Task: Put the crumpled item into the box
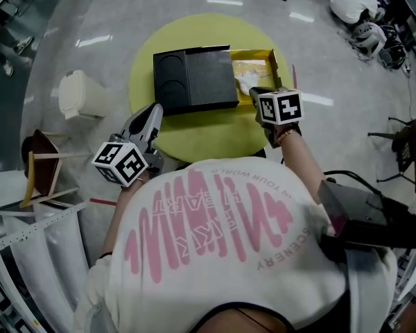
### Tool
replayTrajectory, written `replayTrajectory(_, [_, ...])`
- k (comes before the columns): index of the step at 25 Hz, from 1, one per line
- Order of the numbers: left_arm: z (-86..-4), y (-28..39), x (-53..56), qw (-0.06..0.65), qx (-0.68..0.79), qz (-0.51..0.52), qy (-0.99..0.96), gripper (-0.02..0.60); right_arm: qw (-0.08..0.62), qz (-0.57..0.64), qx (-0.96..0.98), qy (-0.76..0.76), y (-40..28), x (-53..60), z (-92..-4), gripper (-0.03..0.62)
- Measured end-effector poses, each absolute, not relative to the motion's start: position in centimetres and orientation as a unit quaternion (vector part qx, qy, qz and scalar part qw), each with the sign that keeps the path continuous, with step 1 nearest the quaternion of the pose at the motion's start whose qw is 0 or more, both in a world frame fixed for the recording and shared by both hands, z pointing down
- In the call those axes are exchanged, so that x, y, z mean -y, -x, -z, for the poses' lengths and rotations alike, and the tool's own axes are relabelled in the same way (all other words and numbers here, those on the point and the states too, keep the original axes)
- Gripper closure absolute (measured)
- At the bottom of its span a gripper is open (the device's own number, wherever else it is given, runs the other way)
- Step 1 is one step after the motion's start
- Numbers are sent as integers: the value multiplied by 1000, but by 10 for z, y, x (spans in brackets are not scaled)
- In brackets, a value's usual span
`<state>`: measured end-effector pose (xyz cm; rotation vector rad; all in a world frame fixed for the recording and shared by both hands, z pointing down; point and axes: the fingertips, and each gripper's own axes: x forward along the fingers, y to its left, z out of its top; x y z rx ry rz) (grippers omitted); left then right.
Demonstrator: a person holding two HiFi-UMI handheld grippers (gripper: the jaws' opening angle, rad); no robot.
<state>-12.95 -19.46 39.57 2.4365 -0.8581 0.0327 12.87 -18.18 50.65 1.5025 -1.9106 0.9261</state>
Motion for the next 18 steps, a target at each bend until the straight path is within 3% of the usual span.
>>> replayTrajectory(9, [-388,114,184,288,274,-2,-918,574,104,-320,750,-569,-106,158,-441,588])
replayTrajectory(18, [-392,99,163,291,261,-11,-920,574,5,-275,774,-570,-115,135,-371,588])
